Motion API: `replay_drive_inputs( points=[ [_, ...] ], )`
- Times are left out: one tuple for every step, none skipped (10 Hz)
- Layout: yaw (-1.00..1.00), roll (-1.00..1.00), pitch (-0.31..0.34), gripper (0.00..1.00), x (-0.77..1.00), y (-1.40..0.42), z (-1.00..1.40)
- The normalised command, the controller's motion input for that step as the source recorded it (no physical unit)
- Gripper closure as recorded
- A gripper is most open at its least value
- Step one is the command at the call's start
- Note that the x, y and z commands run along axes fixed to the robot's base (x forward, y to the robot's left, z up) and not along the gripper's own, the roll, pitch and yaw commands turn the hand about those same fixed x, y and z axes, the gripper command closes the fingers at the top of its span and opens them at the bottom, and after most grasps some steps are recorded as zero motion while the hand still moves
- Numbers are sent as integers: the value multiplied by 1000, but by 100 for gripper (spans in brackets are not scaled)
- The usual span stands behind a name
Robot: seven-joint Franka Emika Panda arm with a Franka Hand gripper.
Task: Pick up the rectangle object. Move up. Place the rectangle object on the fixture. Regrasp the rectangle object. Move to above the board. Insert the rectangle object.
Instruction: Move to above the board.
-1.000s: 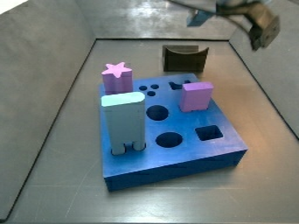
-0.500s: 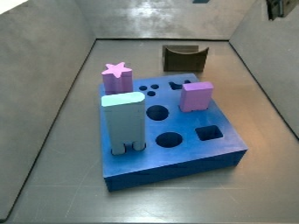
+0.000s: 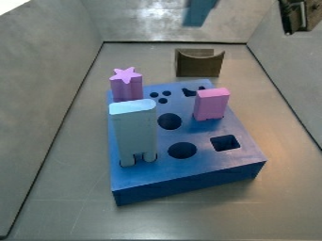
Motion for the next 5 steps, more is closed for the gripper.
replay_drive_inputs(
  points=[
    [-90, -1000, -34, 100, -860, -1000, 8],
    [-89, -1000, -34, 100, -817, -925, 3],
    [-80, -1000, -33, 100, -433, -424, 8],
    [-80, -1000, -29, 100, -308, -281, 1],
    [-80, -1000, -22, 100, -174, -123, 10]
  ],
)
